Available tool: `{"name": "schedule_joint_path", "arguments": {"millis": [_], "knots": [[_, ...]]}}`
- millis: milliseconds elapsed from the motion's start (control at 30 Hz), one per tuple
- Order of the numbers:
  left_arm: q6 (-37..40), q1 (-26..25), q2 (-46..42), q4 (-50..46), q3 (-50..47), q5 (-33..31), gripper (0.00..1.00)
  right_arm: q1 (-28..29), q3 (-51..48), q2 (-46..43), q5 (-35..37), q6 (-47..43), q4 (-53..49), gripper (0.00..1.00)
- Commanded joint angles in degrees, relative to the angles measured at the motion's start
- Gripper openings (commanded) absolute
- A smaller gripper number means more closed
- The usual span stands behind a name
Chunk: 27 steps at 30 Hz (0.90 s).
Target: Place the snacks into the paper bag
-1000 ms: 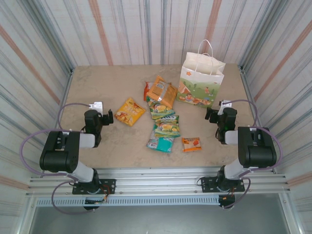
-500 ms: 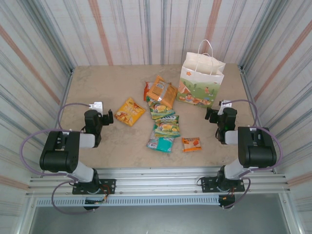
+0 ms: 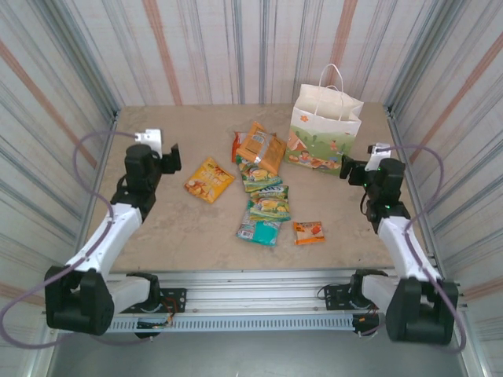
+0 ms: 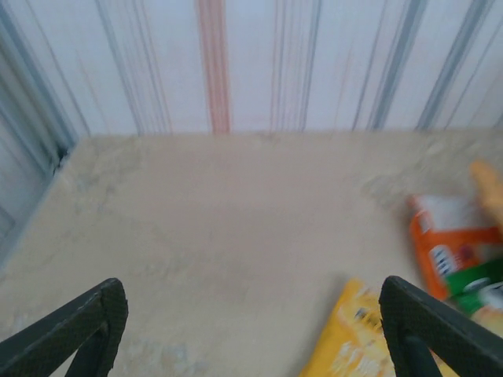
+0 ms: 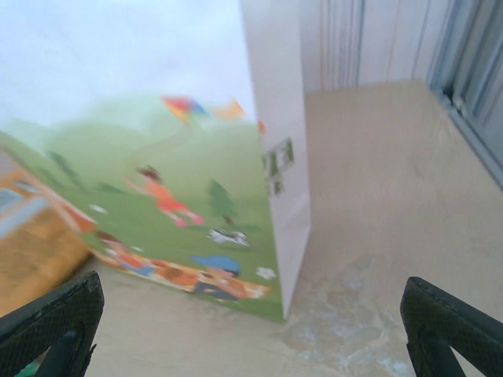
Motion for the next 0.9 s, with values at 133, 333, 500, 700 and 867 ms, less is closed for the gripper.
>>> {"name": "schedule_joint_path", "arguments": {"millis": [133, 333, 500, 700, 867], "knots": [[-4.70, -5.08, 0.63, -30.44, 16.49, 10.89, 0.74, -1.26, 20.09, -3.90, -12.30, -0.88, -36.48, 0.99], [-6.09, -6.64, 7.70, -43.35, 29.04, 18.77, 0.66, -0.81, 49.95, 12.04, -14.83, -2.02, -64.92, 0.99], [-6.89, -8.42, 12.22, -47.84, 34.39, 21.39, 0.65, -2.98, 71.17, 26.20, -12.28, 2.88, -79.27, 0.99], [-7.24, -9.85, 15.30, -48.44, 35.89, 21.29, 0.65, -4.59, 84.90, 36.99, -10.07, 5.76, -80.35, 0.99], [-6.90, -9.95, 17.43, -48.57, 36.58, 20.58, 0.64, -3.36, 92.77, 45.51, -6.80, 6.91, -81.28, 1.00]]}}
